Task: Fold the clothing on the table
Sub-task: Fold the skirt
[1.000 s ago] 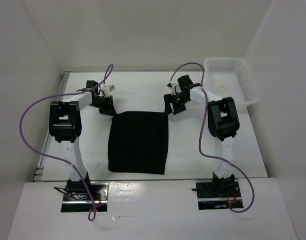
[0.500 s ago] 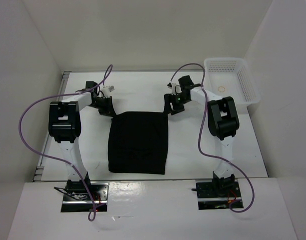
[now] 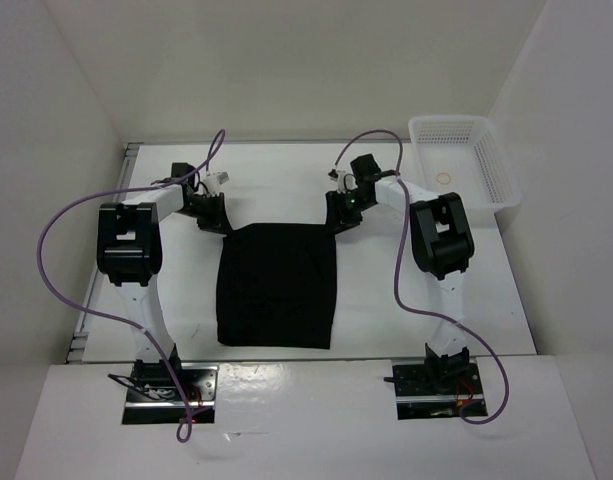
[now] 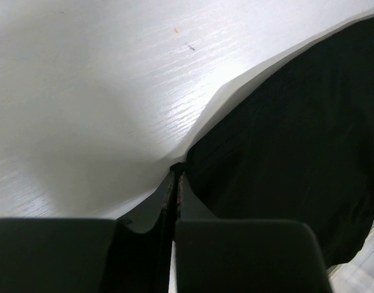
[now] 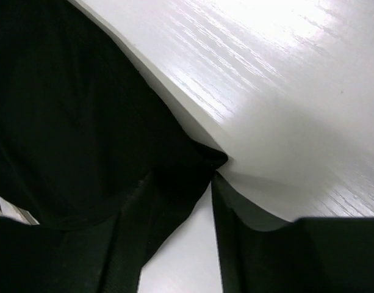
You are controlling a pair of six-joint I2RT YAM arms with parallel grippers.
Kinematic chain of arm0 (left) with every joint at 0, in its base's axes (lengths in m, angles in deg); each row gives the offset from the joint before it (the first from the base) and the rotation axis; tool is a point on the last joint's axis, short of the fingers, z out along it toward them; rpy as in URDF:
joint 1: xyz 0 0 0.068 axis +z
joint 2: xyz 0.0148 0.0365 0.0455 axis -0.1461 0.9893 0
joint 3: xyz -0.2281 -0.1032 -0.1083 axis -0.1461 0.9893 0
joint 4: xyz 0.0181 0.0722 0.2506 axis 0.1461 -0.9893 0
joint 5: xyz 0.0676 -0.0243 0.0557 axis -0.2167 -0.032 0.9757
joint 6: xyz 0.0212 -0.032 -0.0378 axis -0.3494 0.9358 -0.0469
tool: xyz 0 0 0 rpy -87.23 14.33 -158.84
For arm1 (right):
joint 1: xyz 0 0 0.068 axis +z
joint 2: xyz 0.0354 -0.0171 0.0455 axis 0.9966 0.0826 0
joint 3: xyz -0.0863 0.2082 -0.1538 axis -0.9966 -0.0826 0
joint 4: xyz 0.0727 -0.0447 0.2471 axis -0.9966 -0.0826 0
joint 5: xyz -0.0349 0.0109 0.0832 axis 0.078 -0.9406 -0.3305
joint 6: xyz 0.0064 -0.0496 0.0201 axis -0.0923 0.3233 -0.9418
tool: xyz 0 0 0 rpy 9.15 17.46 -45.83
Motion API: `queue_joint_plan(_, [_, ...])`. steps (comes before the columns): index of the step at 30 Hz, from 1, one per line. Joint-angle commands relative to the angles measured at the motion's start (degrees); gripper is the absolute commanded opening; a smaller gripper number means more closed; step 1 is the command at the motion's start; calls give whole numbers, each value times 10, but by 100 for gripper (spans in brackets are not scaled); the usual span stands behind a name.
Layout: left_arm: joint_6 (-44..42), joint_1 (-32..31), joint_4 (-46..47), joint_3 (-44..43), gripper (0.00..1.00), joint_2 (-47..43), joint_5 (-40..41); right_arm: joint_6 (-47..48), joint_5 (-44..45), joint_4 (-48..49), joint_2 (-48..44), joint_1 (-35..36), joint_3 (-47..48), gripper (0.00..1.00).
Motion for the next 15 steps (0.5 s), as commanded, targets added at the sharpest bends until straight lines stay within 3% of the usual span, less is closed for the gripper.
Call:
queue_joint_plan(1, [-13, 4, -35, 19, 0, 0, 14, 3, 22, 4, 25, 14, -1, 46])
queue_joint_plan(15, [-13, 4, -40, 8, 0, 6, 14, 3, 60, 4, 35, 14, 38, 13])
